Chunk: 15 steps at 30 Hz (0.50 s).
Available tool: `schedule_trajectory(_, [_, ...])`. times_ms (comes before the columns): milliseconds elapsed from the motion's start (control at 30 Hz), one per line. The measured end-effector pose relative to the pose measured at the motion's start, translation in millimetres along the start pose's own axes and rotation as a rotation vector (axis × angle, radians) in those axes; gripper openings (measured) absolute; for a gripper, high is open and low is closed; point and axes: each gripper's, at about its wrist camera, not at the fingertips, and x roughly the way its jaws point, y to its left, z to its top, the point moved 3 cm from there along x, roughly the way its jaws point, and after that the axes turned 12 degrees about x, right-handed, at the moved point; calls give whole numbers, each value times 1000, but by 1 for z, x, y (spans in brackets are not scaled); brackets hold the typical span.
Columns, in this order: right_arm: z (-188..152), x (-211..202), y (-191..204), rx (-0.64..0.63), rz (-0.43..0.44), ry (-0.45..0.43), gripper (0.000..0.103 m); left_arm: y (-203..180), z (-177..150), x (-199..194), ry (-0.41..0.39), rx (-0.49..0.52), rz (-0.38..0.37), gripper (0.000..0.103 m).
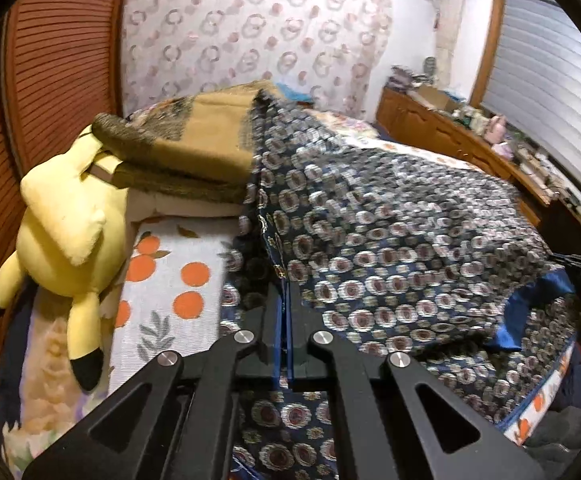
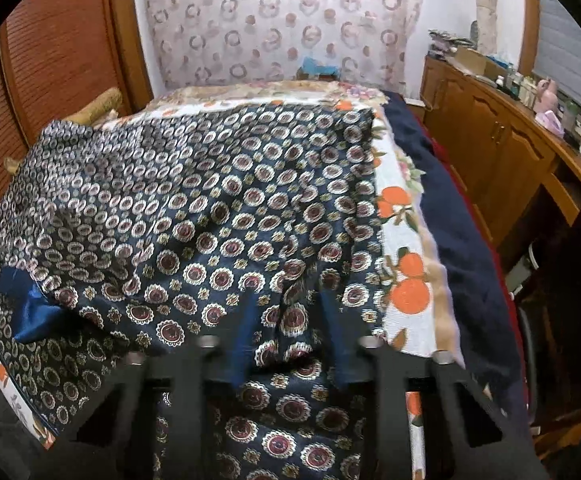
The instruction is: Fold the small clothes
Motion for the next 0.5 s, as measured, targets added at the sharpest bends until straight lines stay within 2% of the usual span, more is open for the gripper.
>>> schedule_trajectory(33, [0, 0, 1, -10, 10, -1, 5, 0, 1, -3, -8, 1, 7, 2])
schedule_trajectory(267, [5, -49, -12, 8, 29, -119, 2, 13, 16, -46, -116, -33, 41, 2])
schedule_trajectory(400, [1, -80, -17, -3, 46, -135, 2, 21, 13, -54, -116, -38, 67, 2])
schedule_trajectory(500, [-13, -86, -15, -21, 65, -95, 2, 24, 6, -46, -86, -37, 87, 2])
